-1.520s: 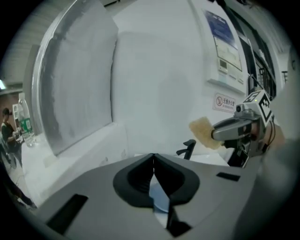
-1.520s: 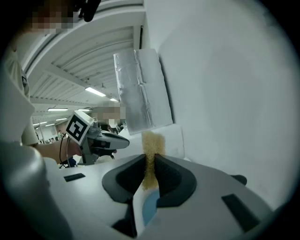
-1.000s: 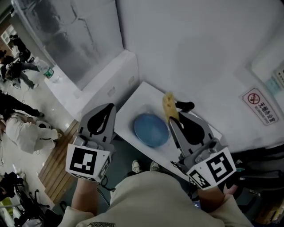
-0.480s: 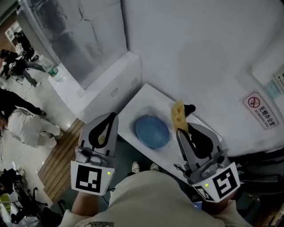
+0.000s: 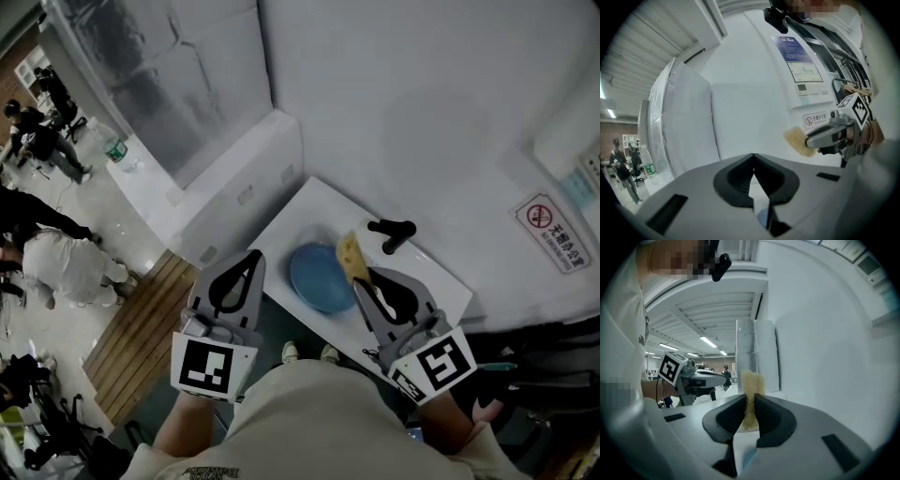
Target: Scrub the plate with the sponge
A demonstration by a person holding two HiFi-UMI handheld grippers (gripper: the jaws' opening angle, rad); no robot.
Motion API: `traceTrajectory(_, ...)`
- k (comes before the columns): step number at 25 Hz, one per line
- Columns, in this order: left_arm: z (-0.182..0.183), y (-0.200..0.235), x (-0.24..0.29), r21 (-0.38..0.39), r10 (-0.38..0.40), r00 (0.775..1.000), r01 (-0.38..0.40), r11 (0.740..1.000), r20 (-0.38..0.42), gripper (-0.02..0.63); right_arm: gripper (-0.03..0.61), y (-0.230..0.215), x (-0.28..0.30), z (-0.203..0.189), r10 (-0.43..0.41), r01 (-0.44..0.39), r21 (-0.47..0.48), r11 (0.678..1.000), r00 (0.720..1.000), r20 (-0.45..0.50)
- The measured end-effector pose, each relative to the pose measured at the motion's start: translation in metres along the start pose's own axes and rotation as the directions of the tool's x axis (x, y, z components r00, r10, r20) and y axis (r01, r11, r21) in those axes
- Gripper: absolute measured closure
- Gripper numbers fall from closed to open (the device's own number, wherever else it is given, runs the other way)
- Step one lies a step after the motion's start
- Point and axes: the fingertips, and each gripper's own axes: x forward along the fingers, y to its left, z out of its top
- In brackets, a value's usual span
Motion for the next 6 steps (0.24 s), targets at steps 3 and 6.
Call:
traceTrajectory(3,-0.0038,0.0002,0.0009,0.003,-0.004,1.000,0.004,1.000,-0.008,0.607,0.515,0.0003,0.0022,0.0023,0.000,-0.001,0.007,1.000,1.000,0.006)
traceTrajectory(6,-0.0072,0.0005,0.0017,0.000,-0.014,1.000,0.014,1.000,-0.014,0.607,0.515,0.0005,0.0042,0.0058,0.002,-0.002,-0.008,1.000,1.000,0.012)
